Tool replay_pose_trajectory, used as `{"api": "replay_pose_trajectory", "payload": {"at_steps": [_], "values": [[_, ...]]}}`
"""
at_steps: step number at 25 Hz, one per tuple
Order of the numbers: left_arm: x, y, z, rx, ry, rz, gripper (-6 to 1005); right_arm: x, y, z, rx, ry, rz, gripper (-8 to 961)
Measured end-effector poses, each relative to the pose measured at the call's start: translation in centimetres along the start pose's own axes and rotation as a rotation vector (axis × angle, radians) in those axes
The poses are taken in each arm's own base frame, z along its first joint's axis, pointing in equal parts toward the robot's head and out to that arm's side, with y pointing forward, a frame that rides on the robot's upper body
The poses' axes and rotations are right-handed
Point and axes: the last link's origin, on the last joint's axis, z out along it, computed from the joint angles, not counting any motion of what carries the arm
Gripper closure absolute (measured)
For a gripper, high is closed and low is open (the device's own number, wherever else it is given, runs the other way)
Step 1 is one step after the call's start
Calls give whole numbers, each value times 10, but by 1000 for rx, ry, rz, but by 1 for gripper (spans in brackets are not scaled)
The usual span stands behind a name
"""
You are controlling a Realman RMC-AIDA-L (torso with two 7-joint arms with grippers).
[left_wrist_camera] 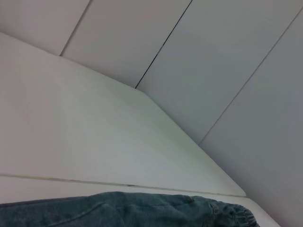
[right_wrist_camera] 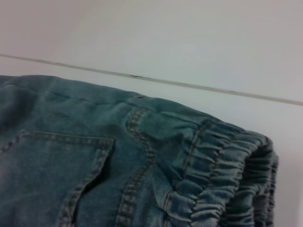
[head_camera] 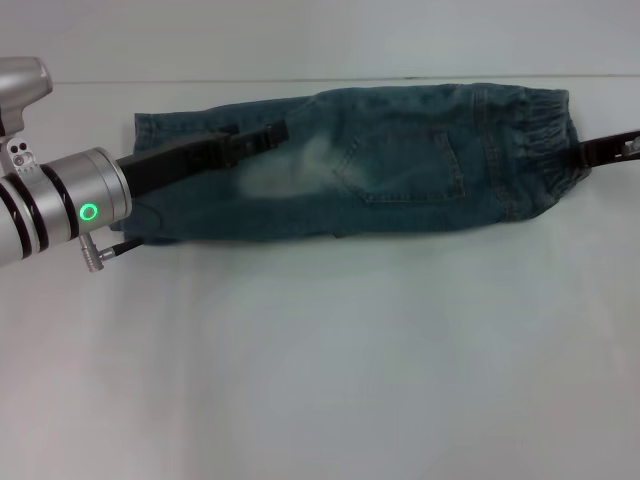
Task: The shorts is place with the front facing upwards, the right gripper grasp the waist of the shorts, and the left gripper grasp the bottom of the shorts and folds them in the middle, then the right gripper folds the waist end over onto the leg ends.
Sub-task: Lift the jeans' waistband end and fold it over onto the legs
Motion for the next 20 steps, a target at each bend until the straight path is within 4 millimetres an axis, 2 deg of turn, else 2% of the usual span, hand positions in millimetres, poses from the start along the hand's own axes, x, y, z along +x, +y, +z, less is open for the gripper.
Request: {"api": "replay_pose_trajectory", "payload": {"at_steps": [3, 8, 20], "values": [[0, 0, 0, 0, 0, 0, 67, -1, 2, -1, -16, 0, -4, 827], [0, 0, 0, 0, -1, 6, 66, -5, -1, -7, -32, -7, 1, 917], [-4, 2, 7, 4, -6, 32, 76, -30, -7, -34, -109, -40, 58, 916]]}}
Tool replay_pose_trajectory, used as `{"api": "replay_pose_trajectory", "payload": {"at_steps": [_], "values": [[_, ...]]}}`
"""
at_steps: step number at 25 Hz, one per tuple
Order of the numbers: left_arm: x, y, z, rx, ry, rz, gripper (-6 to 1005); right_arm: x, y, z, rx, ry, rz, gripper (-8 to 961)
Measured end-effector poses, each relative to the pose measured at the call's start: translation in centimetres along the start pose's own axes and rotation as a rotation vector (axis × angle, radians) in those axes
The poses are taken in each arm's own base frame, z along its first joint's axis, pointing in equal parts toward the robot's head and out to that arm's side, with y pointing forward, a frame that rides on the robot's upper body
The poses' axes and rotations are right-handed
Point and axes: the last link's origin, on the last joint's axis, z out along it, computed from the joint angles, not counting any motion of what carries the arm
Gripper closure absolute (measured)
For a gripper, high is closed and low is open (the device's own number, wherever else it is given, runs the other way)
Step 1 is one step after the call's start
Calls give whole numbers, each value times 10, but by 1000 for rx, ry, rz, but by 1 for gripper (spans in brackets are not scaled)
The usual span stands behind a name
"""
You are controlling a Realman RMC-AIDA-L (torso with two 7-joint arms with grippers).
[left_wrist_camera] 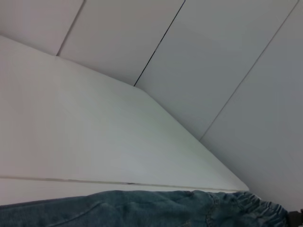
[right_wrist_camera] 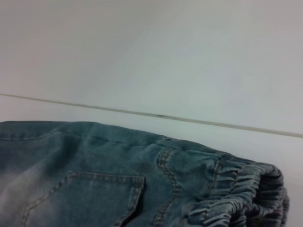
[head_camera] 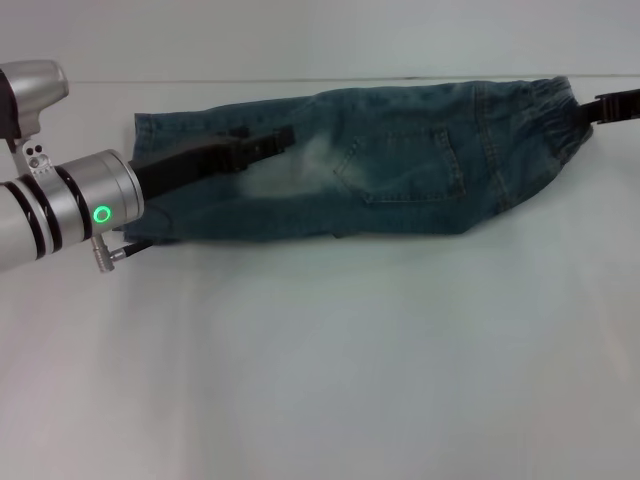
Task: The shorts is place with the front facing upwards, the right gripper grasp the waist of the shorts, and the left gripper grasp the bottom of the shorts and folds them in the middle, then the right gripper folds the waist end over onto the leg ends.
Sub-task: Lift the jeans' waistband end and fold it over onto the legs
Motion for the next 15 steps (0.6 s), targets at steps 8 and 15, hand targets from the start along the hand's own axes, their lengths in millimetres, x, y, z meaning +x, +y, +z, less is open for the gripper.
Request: {"api": "replay_pose_trajectory", "payload": {"at_steps": [8, 15], "values": [[1, 11, 21, -15, 61, 139, 265, -14, 7, -12, -56, -16, -5, 917], [11, 18, 53, 97, 181, 350, 541, -24, 16, -20, -111, -17, 3, 916]]}}
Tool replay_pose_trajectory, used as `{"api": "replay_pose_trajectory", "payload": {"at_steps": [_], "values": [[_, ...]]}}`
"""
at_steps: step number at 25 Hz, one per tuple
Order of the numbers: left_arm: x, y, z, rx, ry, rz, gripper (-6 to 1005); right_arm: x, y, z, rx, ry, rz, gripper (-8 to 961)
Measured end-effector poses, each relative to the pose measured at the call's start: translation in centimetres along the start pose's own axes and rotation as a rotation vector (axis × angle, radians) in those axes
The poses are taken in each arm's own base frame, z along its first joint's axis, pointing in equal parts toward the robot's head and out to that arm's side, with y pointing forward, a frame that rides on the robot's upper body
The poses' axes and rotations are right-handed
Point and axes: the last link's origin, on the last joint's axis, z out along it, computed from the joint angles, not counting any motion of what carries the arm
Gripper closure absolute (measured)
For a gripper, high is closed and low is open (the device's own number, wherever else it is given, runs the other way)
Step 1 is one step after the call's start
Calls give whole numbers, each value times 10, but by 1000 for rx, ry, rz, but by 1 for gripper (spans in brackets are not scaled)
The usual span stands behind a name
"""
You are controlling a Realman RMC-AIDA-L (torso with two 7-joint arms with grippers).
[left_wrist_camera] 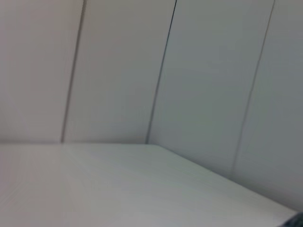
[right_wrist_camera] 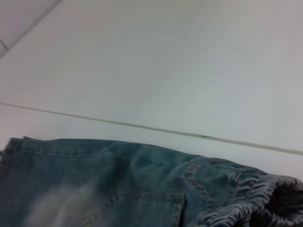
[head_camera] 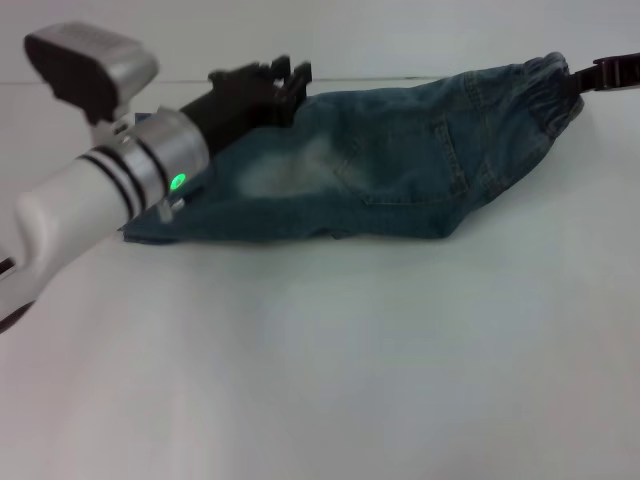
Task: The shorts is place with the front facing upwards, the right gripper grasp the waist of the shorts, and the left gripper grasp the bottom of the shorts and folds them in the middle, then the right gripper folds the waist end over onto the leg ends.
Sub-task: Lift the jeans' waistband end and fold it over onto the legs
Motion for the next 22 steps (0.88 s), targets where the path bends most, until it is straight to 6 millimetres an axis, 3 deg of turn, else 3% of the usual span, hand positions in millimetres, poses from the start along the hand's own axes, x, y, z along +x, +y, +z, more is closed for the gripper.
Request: {"api": "replay_pose_trajectory", "payload": {"at_steps": [7, 14, 22], "values": [[4, 8, 33, 130, -53, 364, 837, -8, 10, -5, -76, -12, 29, 915], [-10, 10, 35, 207, -129, 565, 998, -27, 26, -17, -156, -27, 28, 915], [-32, 25, 34, 158, -229, 683, 999, -44, 44, -17, -207, -40, -4, 914]]}}
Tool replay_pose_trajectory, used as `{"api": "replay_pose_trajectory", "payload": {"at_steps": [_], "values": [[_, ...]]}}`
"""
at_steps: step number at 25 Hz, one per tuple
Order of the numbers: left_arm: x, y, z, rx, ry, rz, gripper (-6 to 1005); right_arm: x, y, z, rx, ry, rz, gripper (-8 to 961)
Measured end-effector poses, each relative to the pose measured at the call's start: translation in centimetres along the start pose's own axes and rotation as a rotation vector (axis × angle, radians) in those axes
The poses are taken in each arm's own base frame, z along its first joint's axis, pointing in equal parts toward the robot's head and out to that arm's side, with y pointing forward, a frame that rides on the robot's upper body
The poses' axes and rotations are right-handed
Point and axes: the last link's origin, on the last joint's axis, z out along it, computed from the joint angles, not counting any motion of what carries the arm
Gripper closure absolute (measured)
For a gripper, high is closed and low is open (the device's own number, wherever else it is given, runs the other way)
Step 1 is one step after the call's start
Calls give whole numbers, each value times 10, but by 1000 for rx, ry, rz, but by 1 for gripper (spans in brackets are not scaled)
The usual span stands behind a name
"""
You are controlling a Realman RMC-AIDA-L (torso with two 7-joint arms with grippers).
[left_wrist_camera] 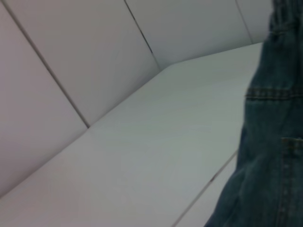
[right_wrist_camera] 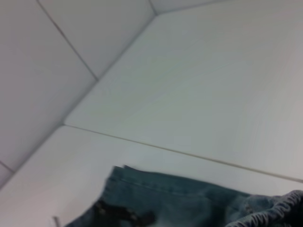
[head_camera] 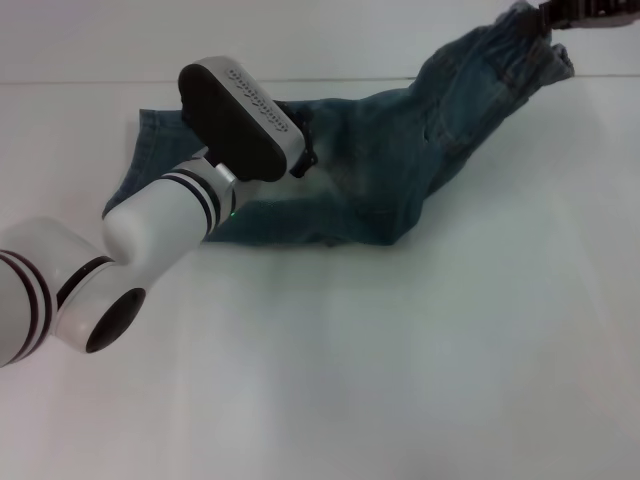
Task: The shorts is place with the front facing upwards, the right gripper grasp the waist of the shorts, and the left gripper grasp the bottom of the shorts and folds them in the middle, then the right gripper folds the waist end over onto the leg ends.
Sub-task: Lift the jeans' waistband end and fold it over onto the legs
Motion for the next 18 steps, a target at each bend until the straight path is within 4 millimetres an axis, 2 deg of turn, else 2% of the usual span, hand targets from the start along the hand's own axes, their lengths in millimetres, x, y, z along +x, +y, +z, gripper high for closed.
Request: {"api": "replay_pose_trajectory", "payload": {"at_steps": [7, 18], "values": [[5, 19, 3, -84, -19, 47, 998, -15, 20, 0, -72, -23, -33, 916], [16, 46, 1, -164, 7, 28, 995, -19, 34, 0, -142, -26, -44, 920]]}}
